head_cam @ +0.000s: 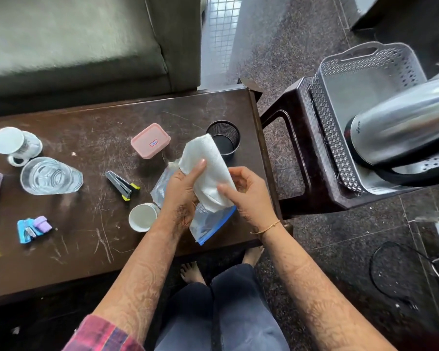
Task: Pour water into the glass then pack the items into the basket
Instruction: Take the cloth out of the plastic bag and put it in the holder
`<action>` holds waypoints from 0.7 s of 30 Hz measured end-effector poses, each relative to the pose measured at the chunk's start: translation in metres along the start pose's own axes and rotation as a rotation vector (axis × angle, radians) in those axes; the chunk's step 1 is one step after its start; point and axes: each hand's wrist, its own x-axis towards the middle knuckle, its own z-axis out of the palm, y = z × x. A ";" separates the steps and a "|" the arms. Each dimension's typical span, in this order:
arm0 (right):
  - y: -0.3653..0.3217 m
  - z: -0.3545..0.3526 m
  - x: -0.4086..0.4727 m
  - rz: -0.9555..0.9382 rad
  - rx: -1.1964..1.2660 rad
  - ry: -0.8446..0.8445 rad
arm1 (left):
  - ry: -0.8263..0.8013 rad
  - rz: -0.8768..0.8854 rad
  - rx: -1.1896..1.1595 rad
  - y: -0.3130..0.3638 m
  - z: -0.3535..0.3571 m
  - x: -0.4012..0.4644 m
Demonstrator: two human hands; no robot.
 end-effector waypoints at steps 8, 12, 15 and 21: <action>-0.026 -0.048 0.037 0.070 0.158 -0.191 | -0.214 0.128 0.036 0.041 -0.004 0.023; -0.037 -0.064 0.063 0.292 0.435 -0.184 | -0.153 0.112 0.124 0.056 0.011 0.038; -0.041 -0.064 0.082 0.118 0.234 -0.017 | -0.023 0.155 0.129 0.051 0.022 0.057; -0.060 -0.060 0.121 -0.254 -0.548 0.082 | 0.329 0.284 0.438 0.019 0.024 0.089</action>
